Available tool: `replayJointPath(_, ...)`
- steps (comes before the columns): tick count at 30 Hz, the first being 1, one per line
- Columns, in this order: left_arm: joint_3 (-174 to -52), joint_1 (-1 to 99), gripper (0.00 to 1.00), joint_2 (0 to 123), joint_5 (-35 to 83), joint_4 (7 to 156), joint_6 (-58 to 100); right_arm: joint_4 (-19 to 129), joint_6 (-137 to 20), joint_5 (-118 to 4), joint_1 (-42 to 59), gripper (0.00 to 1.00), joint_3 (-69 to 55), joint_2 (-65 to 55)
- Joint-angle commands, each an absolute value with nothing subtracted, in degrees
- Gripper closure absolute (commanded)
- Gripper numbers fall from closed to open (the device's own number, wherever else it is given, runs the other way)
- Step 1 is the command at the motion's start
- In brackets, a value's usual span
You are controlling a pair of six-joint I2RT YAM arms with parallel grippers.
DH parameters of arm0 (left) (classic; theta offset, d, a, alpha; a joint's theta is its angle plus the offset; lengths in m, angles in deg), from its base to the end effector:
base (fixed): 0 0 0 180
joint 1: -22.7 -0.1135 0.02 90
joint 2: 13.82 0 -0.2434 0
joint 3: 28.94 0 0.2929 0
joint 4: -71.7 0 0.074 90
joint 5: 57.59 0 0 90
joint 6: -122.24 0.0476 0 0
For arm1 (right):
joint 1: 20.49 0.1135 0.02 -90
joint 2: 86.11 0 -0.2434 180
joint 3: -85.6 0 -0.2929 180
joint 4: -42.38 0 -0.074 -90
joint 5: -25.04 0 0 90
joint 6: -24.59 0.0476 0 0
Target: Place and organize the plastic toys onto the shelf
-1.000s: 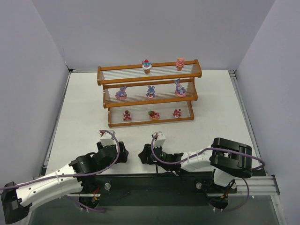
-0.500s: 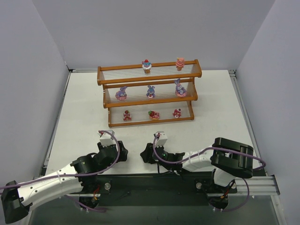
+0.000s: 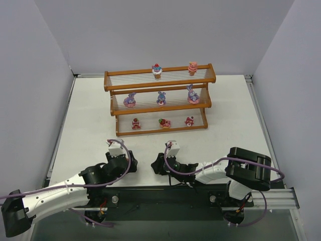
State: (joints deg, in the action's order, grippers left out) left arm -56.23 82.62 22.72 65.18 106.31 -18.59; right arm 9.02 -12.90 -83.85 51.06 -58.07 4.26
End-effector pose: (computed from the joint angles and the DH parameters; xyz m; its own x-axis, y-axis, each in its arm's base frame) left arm 0.1204 -0.1565 0.1323 -0.6318 -0.2098 -0.7462 0.0668 0.9443 -0.3221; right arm 0.1111 0.2844 0.0778 -0.7041 0.2617 -0.6601 -0.3992 0.6229 0.6727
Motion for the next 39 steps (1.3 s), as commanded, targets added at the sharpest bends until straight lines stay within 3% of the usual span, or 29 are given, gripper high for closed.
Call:
replayJointPath(1, -56.1, 82.9, 0.21, 23.1, 66.5, 102.9, -19.6, 8.9, -12.2, -84.5, 50.6, 0.66, -59.2, 2.4)
replayJointPath(27, -55.0, 82.8, 0.34, 26.3, 67.6, 99.8, -20.7, 8.5, -11.5, -85.6, 50.4, 0.73, -61.7, 0.3)
replayJointPath(34, -55.4, 82.9, 0.5, 26.3, 68.1, 100.0, -20.6, 8.7, -11.5, -85.9, 50.4, 0.75, -62.0, -0.1)
replayJointPath(39, -57.9, 82.9, 0.7, 25.9, 69.0, 102.1, -20.1, 8.7, -11.0, -86.2, 50.4, 0.76, -62.5, -0.5)
